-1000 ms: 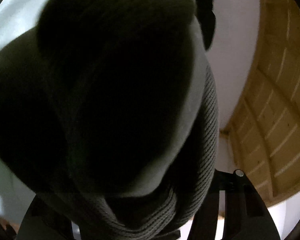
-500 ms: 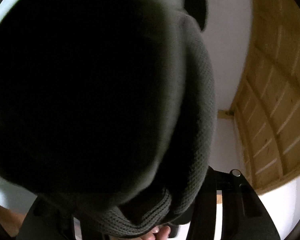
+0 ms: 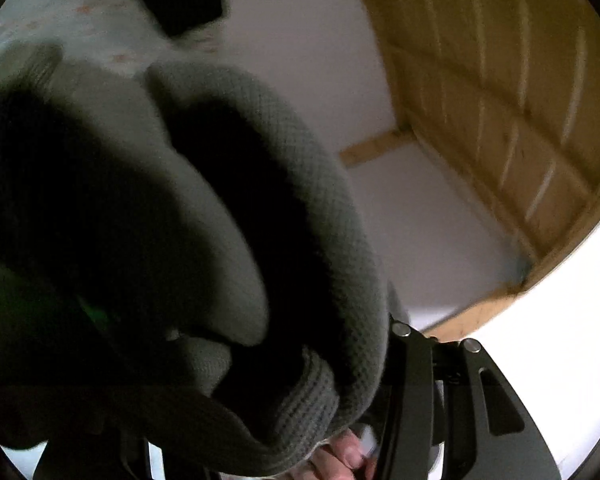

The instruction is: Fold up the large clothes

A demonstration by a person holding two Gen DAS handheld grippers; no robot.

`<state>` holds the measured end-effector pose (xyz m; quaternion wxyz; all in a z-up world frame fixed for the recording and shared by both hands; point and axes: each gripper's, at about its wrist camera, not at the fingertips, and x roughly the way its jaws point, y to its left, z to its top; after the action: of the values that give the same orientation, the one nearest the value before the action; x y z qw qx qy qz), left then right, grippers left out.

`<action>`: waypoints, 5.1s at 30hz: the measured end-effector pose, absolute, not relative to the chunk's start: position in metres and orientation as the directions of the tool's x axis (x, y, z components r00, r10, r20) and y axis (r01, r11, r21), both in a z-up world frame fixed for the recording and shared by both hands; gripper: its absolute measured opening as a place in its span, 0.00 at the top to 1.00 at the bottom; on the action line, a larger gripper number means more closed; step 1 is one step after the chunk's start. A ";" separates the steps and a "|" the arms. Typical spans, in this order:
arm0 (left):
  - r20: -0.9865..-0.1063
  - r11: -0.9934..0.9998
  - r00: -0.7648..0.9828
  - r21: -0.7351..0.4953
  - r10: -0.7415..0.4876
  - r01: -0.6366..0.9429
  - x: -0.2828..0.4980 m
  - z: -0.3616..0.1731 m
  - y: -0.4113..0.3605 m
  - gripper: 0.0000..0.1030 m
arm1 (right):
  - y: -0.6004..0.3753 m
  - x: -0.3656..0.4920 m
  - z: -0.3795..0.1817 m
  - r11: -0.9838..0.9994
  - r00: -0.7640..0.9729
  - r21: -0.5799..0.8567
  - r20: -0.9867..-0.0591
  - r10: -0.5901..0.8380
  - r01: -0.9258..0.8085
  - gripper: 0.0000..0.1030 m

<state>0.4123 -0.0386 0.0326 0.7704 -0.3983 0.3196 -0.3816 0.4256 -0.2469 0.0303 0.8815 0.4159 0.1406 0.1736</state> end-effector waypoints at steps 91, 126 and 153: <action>-0.728 0.820 0.584 0.053 -0.359 0.570 0.234 0.052 -0.160 0.06 | -0.275 0.145 0.059 0.824 0.554 -0.082 -0.702 -0.447 0.560 0.03; -0.752 0.788 0.550 0.067 -0.363 0.612 0.185 0.064 -0.106 0.06 | -0.231 0.074 0.090 0.870 0.603 -0.144 -0.666 -0.438 0.472 0.03; -0.767 0.761 0.517 0.059 -0.380 0.647 0.178 0.059 -0.109 0.06 | -0.233 0.074 0.089 0.874 0.607 -0.149 -0.665 -0.434 0.462 0.03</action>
<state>0.1778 -0.1094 0.0591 0.8538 0.1712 0.3889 -0.3006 0.0741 -0.2330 0.0887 0.8963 0.0187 0.3658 -0.2499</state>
